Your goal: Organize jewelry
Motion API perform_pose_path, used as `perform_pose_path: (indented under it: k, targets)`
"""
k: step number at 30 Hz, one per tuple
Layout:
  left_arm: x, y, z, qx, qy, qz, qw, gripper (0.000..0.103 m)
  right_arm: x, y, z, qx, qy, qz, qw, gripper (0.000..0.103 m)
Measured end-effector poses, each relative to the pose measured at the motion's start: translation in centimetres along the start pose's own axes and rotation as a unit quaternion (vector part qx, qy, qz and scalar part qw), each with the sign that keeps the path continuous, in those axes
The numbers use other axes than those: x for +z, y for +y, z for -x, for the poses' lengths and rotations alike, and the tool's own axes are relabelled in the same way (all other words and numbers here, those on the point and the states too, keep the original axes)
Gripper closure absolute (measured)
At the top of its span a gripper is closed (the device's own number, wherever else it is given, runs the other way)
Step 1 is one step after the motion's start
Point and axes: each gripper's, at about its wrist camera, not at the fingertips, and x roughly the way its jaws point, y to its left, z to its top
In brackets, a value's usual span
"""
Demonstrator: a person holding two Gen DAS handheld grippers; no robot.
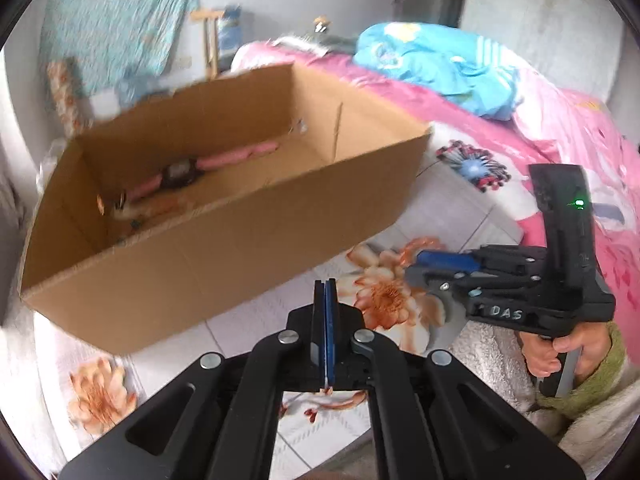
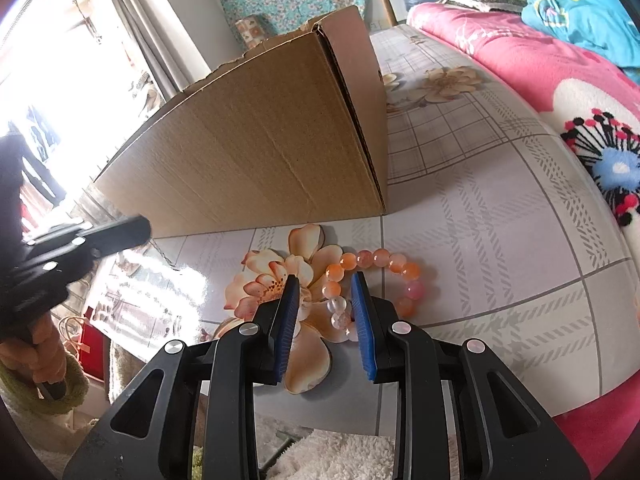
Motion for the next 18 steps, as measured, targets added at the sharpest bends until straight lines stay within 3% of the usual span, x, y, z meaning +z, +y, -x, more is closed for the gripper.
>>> perform_pose_path:
  k: [2, 4, 13, 18]
  targets:
    - [0.0, 0.2, 0.8, -0.021, -0.011, 0.012, 0.9996, 0.103, 0.0, 0.1, 0.0, -0.001, 0.001, 0.000, 1.000, 0.077]
    - [-0.1, 0.0, 1.2, -0.013, -0.018, 0.000, 0.9998, 0.103, 0.0, 0.0, 0.0, -0.001, 0.001, 0.002, 1.000, 0.077]
    - [-3.9, 3.5, -2.2, 0.006, 0.062, 0.050, 0.9968, 0.103, 0.0, 0.1, 0.0, 0.000, 0.001, 0.002, 1.000, 0.077]
    - [-4.9, 4.1, -1.7, 0.008, 0.066, 0.057, 0.9962, 0.102, 0.0, 0.1, 0.0, -0.001, 0.002, 0.003, 1.000, 0.077]
